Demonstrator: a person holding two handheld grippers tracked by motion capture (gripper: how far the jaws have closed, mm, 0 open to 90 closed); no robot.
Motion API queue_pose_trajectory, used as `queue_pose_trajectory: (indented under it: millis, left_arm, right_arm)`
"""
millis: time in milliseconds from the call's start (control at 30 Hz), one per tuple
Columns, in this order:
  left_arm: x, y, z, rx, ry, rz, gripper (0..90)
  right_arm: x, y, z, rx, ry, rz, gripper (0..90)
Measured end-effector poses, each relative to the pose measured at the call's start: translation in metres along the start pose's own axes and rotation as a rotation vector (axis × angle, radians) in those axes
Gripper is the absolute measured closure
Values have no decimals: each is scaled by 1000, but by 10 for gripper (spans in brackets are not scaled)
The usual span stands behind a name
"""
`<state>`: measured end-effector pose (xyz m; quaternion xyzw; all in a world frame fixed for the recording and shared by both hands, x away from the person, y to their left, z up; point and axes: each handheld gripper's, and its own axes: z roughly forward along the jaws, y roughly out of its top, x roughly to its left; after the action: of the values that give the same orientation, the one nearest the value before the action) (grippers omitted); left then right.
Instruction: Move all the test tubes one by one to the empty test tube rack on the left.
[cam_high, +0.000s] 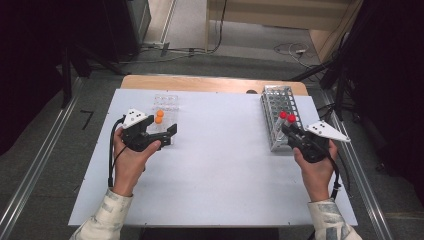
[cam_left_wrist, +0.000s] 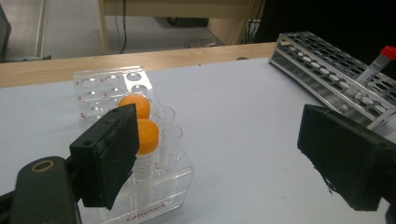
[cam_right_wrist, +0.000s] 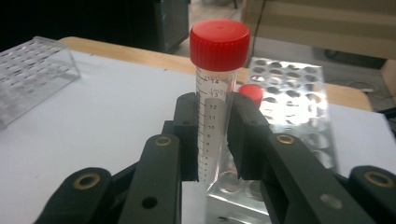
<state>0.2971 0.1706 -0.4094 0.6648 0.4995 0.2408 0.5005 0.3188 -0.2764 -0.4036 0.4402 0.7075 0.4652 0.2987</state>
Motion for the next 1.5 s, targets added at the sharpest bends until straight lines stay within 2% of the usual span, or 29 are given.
queue_pose_trajectory:
  millis: [533,967,1500]
  left_arm:
    - [-12,-1,2,6,-28,24,130]
    - [-21,-1,3,13,-56,44,131]
    - [-45,-4,6,19,-130,98,145]
  right_arm:
    - [55,-4,24,31,121,-60,716]
    - [103,-3,48,51,220,-85,716]
    - [161,-2,76,86,336,-117,716]
